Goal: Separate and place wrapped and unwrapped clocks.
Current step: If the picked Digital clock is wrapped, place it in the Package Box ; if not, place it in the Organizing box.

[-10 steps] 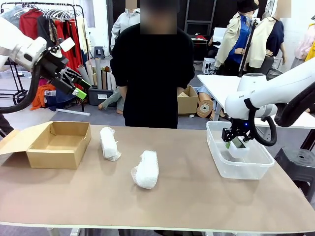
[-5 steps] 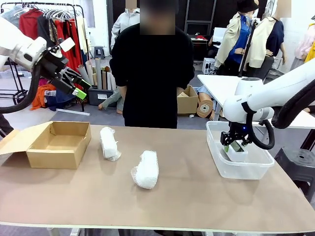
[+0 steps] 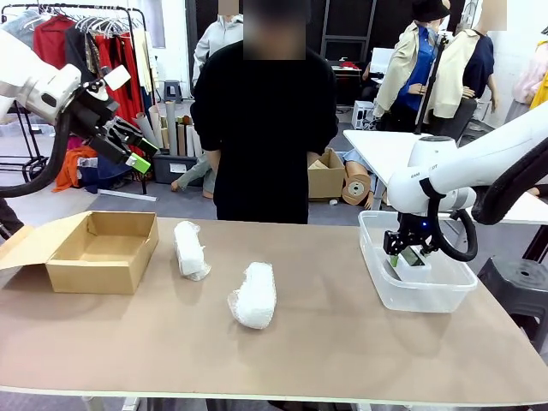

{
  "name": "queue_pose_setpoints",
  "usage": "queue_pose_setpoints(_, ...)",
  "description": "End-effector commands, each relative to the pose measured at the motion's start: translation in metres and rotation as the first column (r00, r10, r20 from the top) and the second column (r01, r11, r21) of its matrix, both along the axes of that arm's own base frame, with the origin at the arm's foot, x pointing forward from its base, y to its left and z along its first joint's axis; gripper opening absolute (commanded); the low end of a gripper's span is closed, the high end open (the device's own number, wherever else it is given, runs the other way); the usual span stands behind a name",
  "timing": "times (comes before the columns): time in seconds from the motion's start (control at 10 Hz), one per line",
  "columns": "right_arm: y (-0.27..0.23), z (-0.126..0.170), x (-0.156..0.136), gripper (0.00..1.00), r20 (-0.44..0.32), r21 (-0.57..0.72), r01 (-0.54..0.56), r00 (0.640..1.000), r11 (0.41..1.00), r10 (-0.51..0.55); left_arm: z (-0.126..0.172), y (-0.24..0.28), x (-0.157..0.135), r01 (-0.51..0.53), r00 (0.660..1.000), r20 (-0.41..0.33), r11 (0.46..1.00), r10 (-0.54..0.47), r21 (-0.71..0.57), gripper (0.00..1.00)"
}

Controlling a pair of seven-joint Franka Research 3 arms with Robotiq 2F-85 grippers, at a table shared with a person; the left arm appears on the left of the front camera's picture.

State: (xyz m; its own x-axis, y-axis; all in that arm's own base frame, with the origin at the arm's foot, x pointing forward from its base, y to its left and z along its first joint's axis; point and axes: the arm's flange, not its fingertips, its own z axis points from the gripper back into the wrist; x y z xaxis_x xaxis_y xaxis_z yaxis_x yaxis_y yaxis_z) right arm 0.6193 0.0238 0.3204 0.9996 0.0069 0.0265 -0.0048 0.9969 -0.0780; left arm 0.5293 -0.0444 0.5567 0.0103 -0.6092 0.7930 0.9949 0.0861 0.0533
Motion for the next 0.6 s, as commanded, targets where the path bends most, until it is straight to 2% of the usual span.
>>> queue_pose_setpoints(0.0, 0.0032, 0.0035, 0.0033, 0.29, -0.007, -0.024, 0.020, 1.000, 0.999, -0.020, 0.0023, 0.0001, -0.0007, -0.001, 1.000, 0.005, 1.000, 0.001, -0.001, 1.00)
queue_pose_setpoints(0.4, 0.0035, 0.0011, 0.0018, 0.91, -0.020, -0.022, 0.019, 1.000, 1.000, -0.020, 0.0023, 0.0001, -0.0007, -0.001, 1.000, 0.005, 1.000, 0.001, -0.001, 1.00)
queue_pose_setpoints(0.5, 0.0032, 0.0006, 0.0022, 1.00, -0.023, -0.022, 0.017, 1.000, 1.000, -0.018, 0.0023, 0.0001, -0.0007, -0.001, 1.000, 0.005, 1.000, 0.001, -0.001, 1.00)
